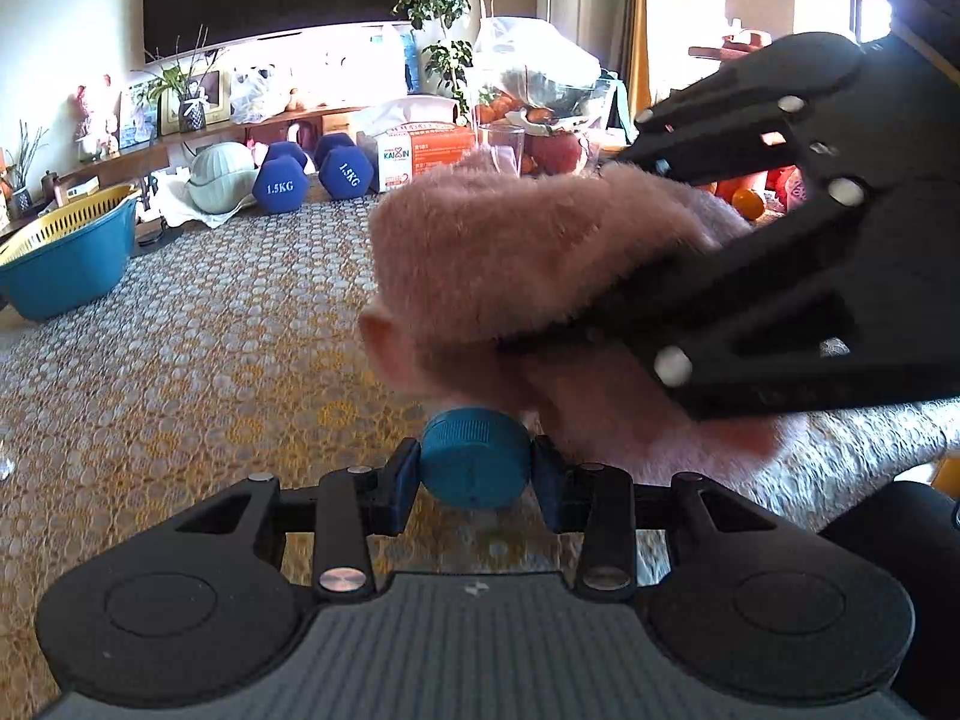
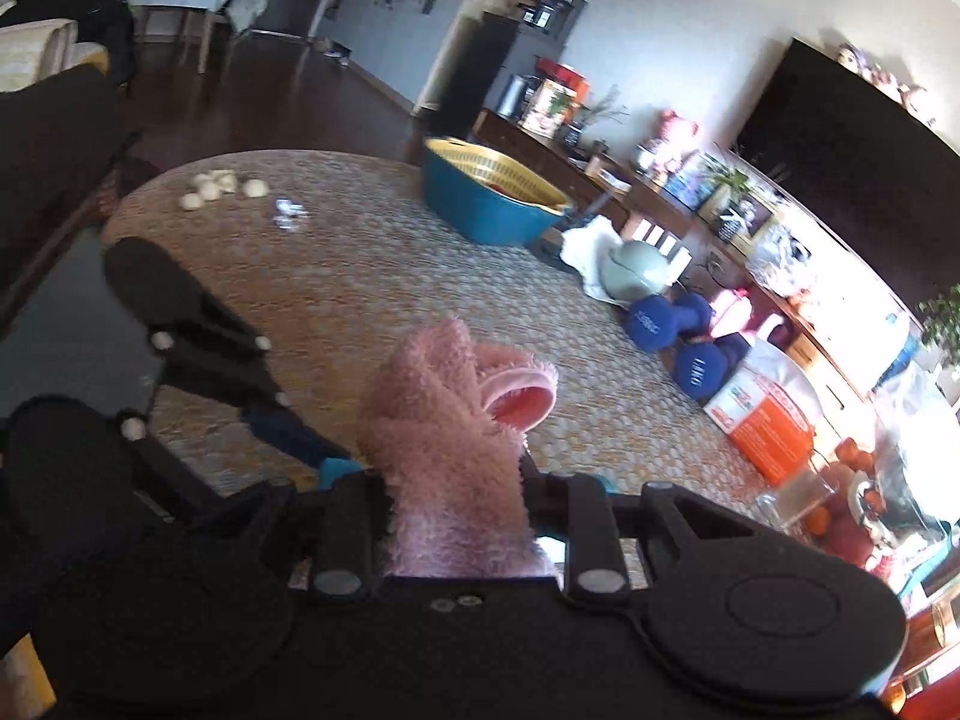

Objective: Clean container
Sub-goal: 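Wipe the bottle near its shoulder with the pink cloth in the right gripper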

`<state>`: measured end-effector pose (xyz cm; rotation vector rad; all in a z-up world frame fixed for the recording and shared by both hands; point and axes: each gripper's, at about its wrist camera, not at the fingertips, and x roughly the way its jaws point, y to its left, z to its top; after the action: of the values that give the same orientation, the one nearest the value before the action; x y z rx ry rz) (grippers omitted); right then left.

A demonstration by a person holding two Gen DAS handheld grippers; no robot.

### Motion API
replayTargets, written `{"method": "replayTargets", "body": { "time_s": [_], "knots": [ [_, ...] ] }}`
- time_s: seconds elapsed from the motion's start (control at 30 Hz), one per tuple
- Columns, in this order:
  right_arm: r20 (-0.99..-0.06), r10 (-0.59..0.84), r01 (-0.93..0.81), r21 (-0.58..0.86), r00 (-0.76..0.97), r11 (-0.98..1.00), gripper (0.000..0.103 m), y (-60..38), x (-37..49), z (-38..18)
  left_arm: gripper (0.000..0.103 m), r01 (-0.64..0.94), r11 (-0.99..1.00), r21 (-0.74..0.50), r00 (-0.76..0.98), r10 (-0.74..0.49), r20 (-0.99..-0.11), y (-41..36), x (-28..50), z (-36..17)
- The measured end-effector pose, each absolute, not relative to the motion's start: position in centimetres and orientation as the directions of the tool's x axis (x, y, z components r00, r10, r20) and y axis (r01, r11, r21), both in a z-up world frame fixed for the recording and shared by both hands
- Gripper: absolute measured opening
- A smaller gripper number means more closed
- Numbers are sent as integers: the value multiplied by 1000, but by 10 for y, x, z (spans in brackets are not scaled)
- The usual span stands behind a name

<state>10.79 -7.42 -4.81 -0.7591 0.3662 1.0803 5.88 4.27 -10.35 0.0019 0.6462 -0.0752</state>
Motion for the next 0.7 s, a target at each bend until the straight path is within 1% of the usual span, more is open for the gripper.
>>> {"method": "replayTargets", "body": {
  "time_s": [0.07, 0.13, 0.2, 0.3, 0.57, 0.7],
  "knots": [
    [-623, 668, -907, -361, 408, 218, 25, -74, 92, -50, 38, 67, 997, -26, 793, -69, -605, 45, 53, -103],
    [-631, 676, -916, -361, 380, 177, 24, -71, 75, -54, 38, 76, 997, 6, 795, -57, -604, 43, 48, -105],
    [-635, 677, -919, -352, 372, 175, 24, -68, 69, -56, 38, 76, 997, 7, 794, -56, -606, 44, 44, -105],
    [-649, 670, -929, -315, 360, 194, 25, -66, 76, -58, 38, 75, 997, -5, 795, -62, -603, 46, 44, -104],
    [-652, 654, -917, -351, 383, 187, 25, -60, 91, -59, 38, 86, 996, -29, 790, -86, -608, 52, 46, -103],
    [-662, 659, -929, -325, 358, 178, 26, -59, 106, -58, 38, 94, 995, -39, 787, -98, -610, 55, 45, -104]
  ]
}}
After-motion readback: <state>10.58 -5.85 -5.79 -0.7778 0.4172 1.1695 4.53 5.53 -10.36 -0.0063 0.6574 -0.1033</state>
